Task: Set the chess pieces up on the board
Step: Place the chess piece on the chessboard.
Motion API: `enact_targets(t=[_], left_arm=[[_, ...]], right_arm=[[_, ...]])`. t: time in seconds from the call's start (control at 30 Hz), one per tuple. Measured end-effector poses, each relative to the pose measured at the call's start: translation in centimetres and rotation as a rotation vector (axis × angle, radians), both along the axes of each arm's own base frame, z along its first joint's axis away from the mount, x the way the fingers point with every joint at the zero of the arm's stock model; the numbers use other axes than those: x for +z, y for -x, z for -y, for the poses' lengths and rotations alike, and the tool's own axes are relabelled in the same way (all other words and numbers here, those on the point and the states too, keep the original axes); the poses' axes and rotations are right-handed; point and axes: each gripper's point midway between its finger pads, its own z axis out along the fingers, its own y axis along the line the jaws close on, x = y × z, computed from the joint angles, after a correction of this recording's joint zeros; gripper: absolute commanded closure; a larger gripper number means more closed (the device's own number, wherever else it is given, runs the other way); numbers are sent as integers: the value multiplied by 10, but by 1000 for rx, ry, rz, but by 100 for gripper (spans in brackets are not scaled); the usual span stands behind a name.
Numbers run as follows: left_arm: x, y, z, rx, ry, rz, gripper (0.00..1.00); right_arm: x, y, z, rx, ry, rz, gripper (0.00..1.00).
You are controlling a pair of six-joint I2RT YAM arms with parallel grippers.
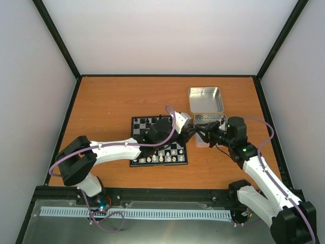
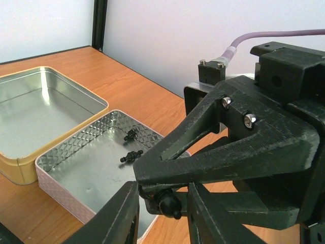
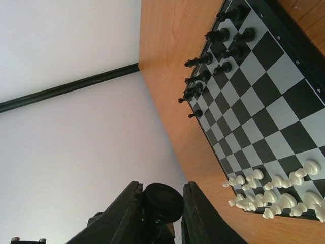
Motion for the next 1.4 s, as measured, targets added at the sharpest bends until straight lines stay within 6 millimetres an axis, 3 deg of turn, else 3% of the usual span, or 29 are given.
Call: enact_targets(t=[0.2, 0.27, 0.57, 0.83, 1.07, 1.3, 1.4], left_arm=[[4, -1, 2, -11, -11, 31, 96], [5, 0, 3, -17, -18, 38, 99], [-1, 0, 3, -23, -57, 32, 99], [-16, 2, -6, -20, -228, -68, 99], [-38, 7, -60, 45, -414, -212, 99], [-43, -13, -127, 198, -483, -365, 99], [-49, -14, -144, 196, -502, -460, 99]], right_arm=[[0, -1, 0, -3, 2, 2, 77], [-1, -2, 1, -7, 4, 2, 72], [-9, -1, 3, -2, 49, 1, 33], [-18, -9, 22, -48, 168, 34, 27], [-19, -12, 32, -23, 304, 117, 28], [-36, -7, 45, -4, 444, 105, 29], [-37, -8, 52, -16, 494, 101, 29]])
